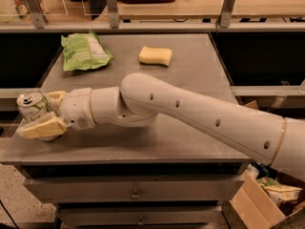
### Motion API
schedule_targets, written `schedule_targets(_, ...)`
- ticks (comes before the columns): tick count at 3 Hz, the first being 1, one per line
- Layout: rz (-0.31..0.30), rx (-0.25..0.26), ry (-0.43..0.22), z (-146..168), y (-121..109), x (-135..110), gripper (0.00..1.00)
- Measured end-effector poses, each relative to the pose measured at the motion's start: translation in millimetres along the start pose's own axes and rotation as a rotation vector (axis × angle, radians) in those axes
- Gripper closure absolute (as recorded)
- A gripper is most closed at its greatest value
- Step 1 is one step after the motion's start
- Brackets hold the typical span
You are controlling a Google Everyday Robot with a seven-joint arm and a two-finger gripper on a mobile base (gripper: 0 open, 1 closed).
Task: Knock 7up can over
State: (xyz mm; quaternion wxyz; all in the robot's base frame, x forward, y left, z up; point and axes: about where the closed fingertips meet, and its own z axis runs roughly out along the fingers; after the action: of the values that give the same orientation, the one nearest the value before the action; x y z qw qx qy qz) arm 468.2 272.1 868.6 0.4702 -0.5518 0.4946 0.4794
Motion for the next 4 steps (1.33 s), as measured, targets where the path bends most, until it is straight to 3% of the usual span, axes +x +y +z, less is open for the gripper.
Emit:
schedule_targets(2, 0.014, 0.028, 0.01, -4.7, -3.7, 7.1, 0.88)
schedule_targets(3, 0.016, 0.049, 0.029, -12.8, -8.8, 8.2, 1.0)
schedule_targets(4, -0.003, 0.082, 0.087, -31.7, -21.1, 4.3, 1.0)
